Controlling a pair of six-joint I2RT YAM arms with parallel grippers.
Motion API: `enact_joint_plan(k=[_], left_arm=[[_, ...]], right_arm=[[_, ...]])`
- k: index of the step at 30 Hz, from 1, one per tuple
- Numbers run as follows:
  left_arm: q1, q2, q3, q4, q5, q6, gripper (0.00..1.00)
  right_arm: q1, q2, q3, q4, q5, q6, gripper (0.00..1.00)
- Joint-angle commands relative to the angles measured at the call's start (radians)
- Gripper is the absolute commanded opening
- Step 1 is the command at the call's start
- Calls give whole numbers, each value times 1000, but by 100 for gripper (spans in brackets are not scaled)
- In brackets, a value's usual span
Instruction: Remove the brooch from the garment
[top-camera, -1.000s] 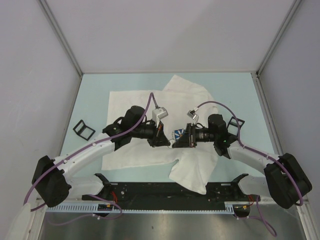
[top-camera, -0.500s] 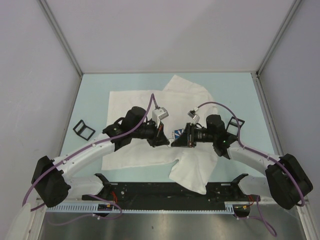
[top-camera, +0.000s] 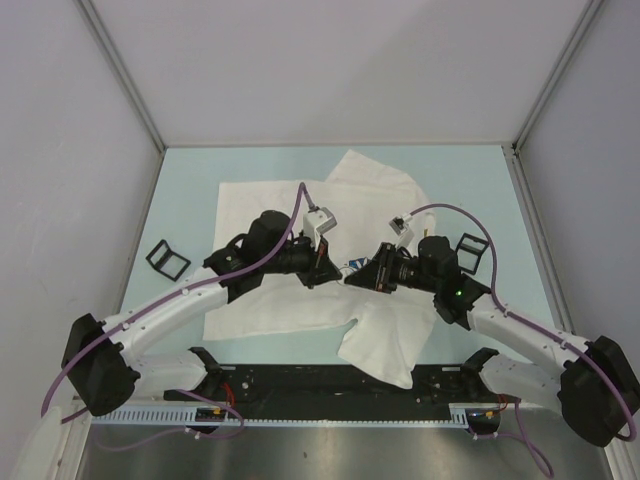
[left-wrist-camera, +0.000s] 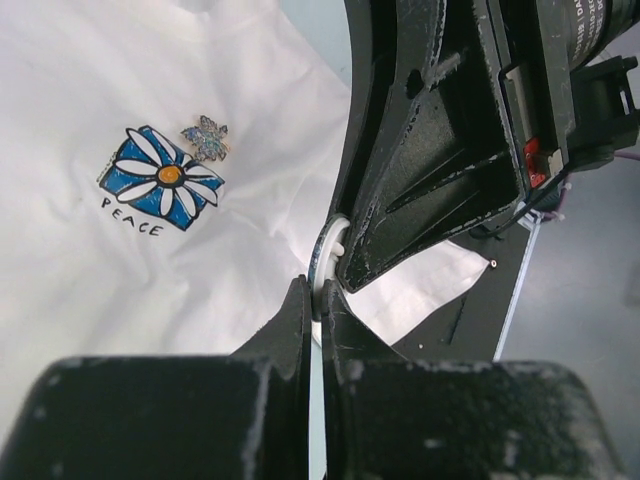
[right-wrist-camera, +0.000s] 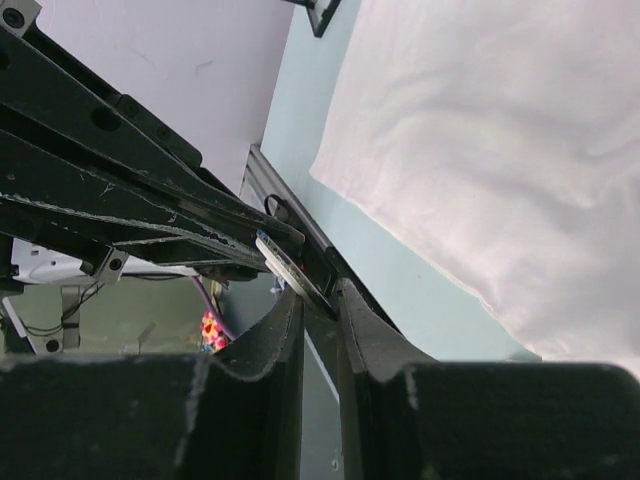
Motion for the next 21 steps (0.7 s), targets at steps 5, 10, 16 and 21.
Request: enact_joint_plan(k=[5, 10, 16, 21], left_arm=[[-26, -19, 23, 20, 97, -58, 0], [-3, -15, 21, 14, 72, -70, 0], [3, -21, 26, 1, 42, -67, 0], [9, -25, 50, -53, -9, -67, 0]], right_arm=[[-1, -29, 20, 39, 199, 19, 20], [10, -83, 20, 4, 205, -4, 36], [8, -141, 20, -48, 191, -27, 44], [2, -255, 20, -136, 177, -83, 49]])
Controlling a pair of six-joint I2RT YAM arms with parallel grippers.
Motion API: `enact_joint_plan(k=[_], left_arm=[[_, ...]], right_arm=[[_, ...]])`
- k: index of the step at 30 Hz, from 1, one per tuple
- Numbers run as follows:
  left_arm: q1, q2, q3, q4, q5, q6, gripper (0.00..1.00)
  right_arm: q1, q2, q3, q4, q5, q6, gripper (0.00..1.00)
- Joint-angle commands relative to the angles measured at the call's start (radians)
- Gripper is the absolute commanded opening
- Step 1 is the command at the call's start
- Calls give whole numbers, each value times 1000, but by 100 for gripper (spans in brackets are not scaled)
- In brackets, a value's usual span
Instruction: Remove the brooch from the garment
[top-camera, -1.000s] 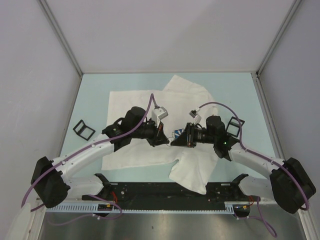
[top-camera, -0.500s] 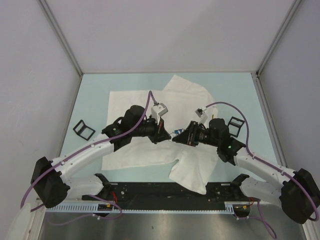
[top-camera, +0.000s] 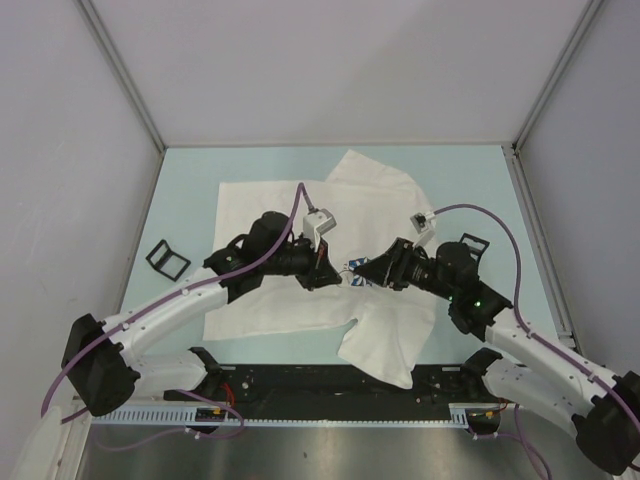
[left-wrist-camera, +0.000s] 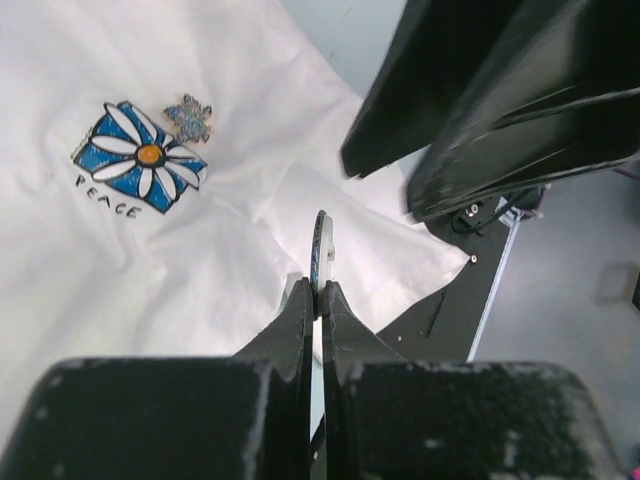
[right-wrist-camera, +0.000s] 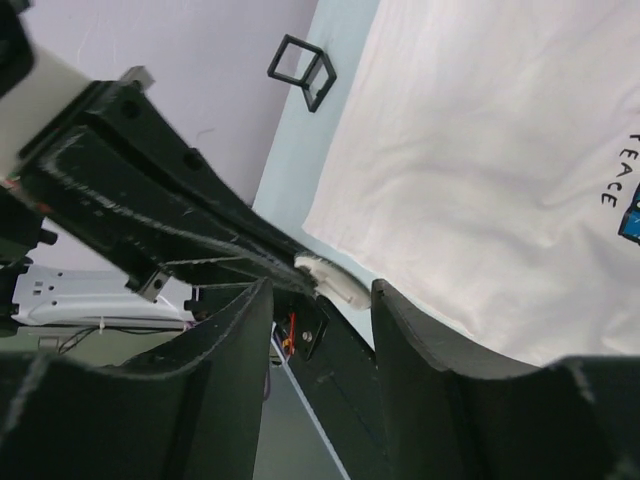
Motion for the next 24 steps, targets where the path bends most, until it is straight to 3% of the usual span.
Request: enact_joint_plan(k=[1, 3, 11, 19, 21, 24], left_arm=[[7, -28, 58, -63, -68, -15, 0], [10, -28, 93, -153, -159, -21, 0], [84, 31, 196, -587, -962, -116, 0], [308, 189, 190, -695, -1191, -95, 0], [340, 232, 209, -737, -1310, -105, 0], [421, 301, 221, -741, -1339, -92, 0]], right_arm=[[-10, -108, 21, -66, 22, -66, 52], [-30, -151, 24, -128, 22, -100, 54], [-149, -142, 93, -312, -70, -172, 55], [-171, -6, 205, -303, -157, -206, 55], [-169, 11, 218, -297, -171, -195, 55], [-172, 34, 232, -304, -188, -190, 55]])
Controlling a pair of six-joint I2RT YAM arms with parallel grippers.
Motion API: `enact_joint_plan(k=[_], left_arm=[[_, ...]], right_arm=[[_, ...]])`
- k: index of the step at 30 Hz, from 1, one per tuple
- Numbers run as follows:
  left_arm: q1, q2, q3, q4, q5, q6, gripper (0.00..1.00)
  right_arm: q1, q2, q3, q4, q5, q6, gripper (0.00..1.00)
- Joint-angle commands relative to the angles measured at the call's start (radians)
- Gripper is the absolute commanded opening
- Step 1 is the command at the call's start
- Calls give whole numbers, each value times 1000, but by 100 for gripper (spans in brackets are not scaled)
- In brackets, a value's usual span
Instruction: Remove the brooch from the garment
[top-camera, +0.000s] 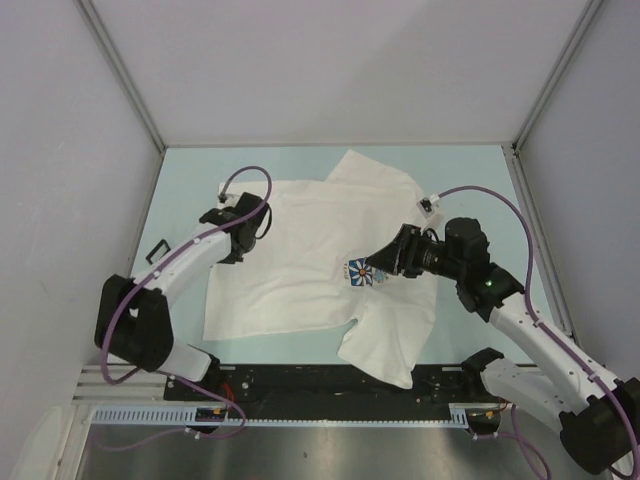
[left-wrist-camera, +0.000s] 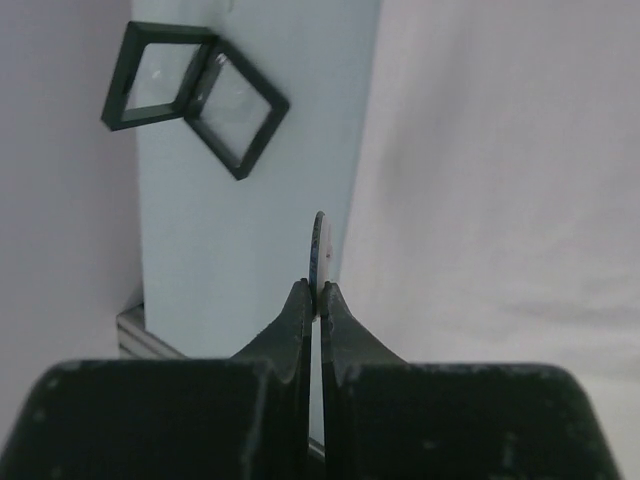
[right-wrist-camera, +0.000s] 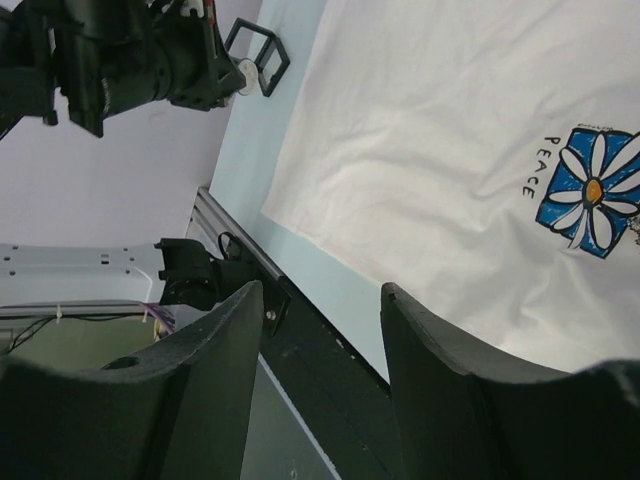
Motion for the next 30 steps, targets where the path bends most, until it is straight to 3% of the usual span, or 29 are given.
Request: enact_joint_plan(k=[1, 4, 11, 18, 30], left_arm=[[103, 77, 54, -65, -217, -8, 0], [156, 107, 56, -39, -309, -22, 0], [219, 221, 37, 120, -326, 48, 0], [295, 336, 100, 124, -309, 41, 0], [372, 376, 56, 228, -317, 125, 0]], right_arm=[[-6, 27, 68, -11, -56, -12, 55], [-7, 53, 102, -65, -55, -40, 55], [2, 36, 131, -76, -52, 1, 55], [2, 19, 147, -111, -28, 0, 55], [2, 27, 154, -106, -41, -5, 55]])
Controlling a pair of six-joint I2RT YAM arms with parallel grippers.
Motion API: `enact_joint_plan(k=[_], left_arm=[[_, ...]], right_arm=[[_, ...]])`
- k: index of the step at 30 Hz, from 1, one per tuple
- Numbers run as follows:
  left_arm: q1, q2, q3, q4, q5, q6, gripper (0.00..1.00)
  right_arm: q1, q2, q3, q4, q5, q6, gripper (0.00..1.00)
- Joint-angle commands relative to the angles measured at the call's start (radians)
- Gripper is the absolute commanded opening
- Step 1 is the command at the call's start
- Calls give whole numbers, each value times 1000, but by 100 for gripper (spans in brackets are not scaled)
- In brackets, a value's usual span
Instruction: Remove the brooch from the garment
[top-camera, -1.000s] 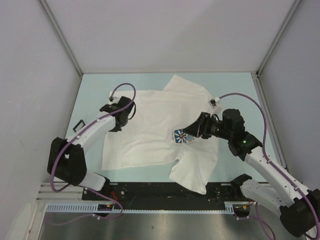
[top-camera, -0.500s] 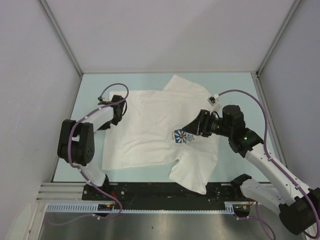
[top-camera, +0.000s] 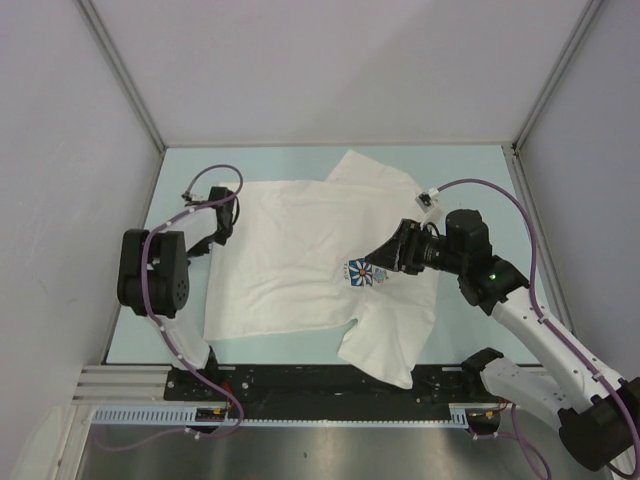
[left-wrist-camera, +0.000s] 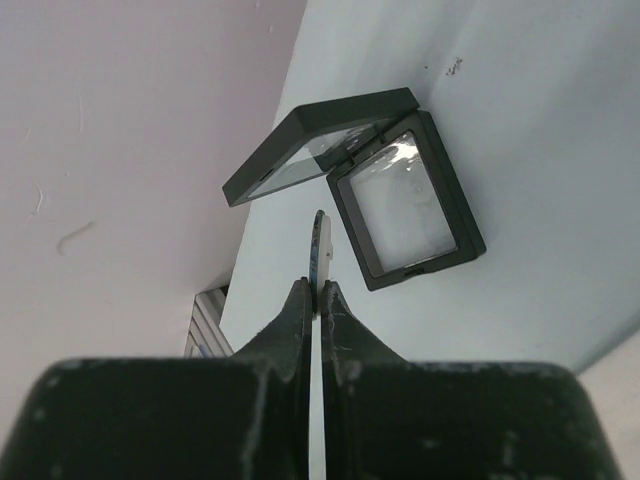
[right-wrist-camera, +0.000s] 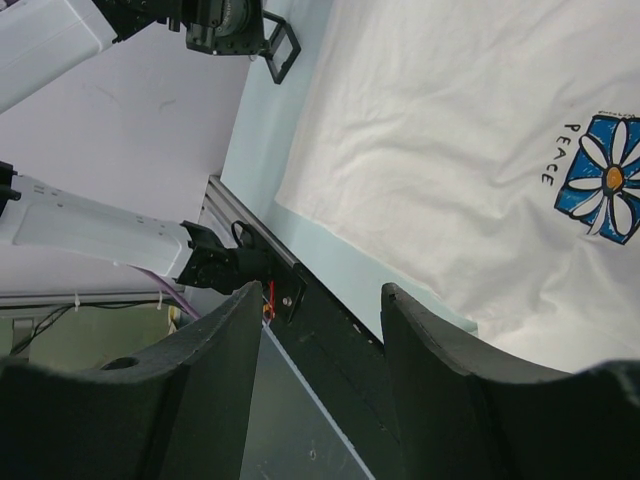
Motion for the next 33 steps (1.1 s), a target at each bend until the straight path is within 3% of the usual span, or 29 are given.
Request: enact_joint_plan(k=[1, 33], left_arm=[[33, 20, 8, 43, -21, 37, 0], [81, 138, 87, 0, 19, 6, 0]], right_arm=[[1, -9, 53, 4, -4, -8, 55], [-47, -29, 52, -30, -38, -44, 56]])
